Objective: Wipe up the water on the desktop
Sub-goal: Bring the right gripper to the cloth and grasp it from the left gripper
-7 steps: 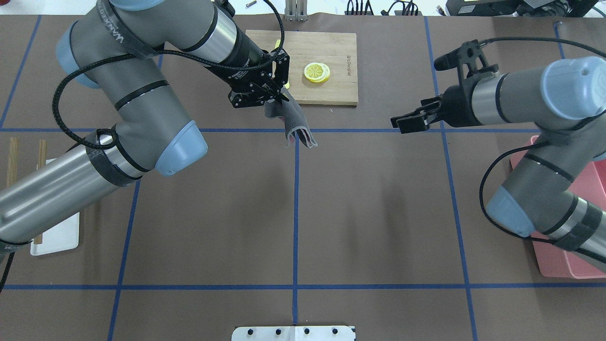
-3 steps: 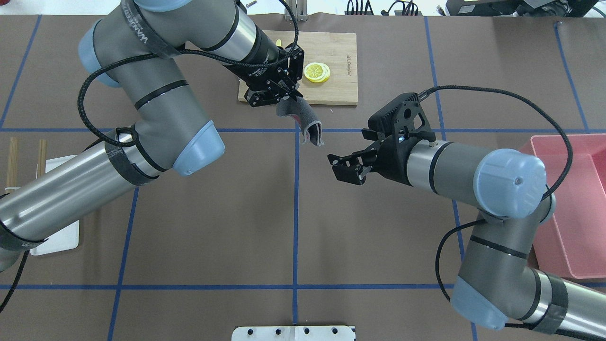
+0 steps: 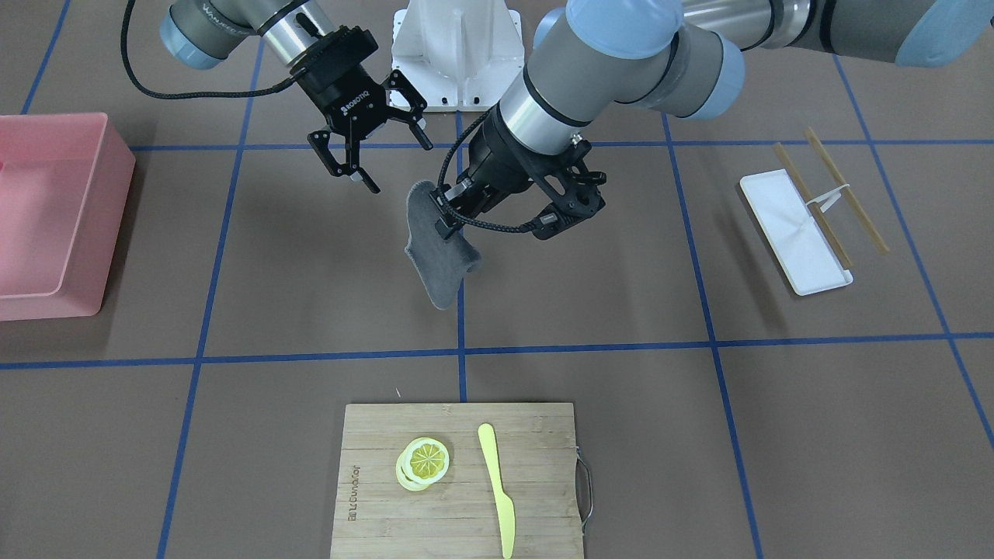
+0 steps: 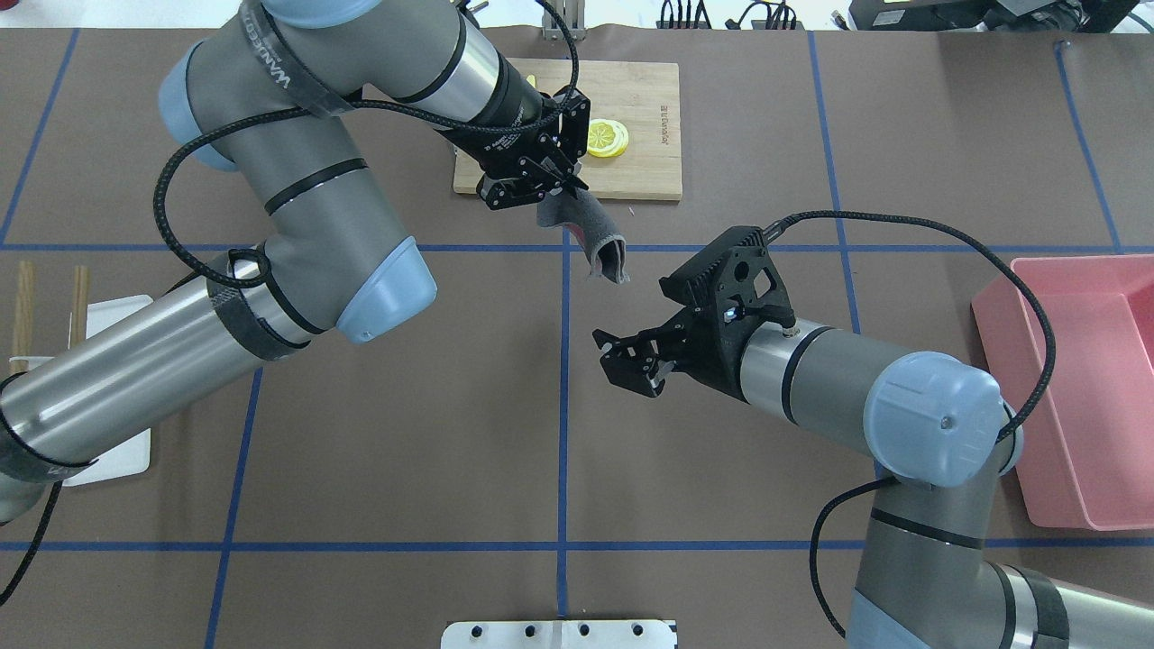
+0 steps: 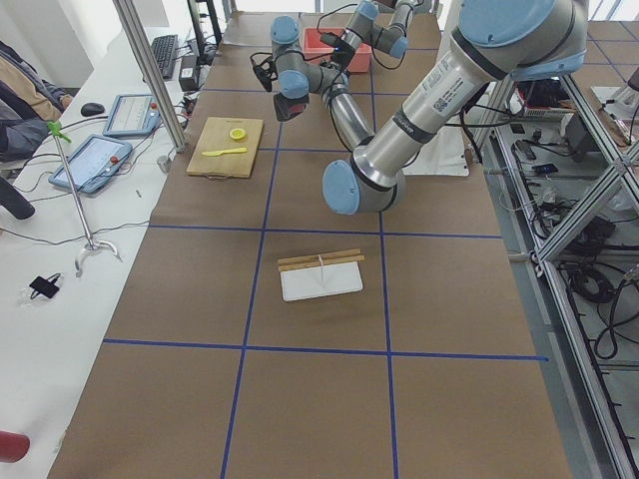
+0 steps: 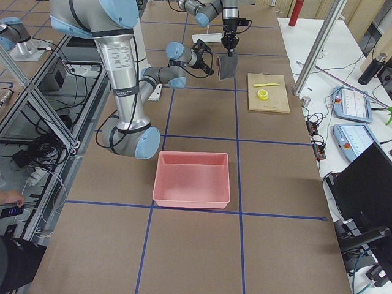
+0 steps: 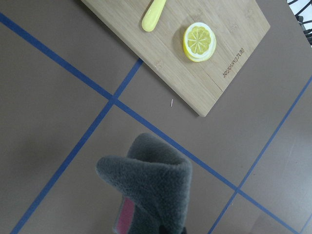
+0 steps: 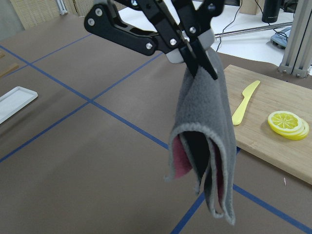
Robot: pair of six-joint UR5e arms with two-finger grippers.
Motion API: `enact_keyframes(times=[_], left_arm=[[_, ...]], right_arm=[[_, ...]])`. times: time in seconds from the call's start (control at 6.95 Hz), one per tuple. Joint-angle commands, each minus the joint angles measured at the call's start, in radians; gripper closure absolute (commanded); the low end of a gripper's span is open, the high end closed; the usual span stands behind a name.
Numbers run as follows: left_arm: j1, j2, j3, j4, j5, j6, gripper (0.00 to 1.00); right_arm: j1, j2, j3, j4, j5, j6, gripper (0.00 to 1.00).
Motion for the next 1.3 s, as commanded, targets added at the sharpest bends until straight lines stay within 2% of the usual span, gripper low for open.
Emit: enact_keyframes(times=[0.0,0.72,0.86,1.01,1.15], left_arm=[[0.048,0.004,-0.037,0.0,0.0,-0.05,1.0],[0.079,0.01,-0.083,0.0,0.0,-0.097,1.0],[0.085,0.011,-0.087,0.0,0.0,-0.099,1.0],[0.085,0.013,-0.093,0.0,0.0,-0.099,1.0],[0.087,0.013,-0.091,0.0,0.0,-0.097,1.0]], right_arm=[[-0.006,0.016,-0.008,-0.002,-0.017,0.0,0.0],[0.0,0.017,-0.009,0.003,-0.056,0.008,0.02],[0.0,0.017,-0.007,0.003,-0.057,0.014,0.22],[0.0,0.016,-0.004,0.005,-0.058,0.029,0.64],[0.0,0.011,-0.002,0.003,-0.057,0.065,1.0]])
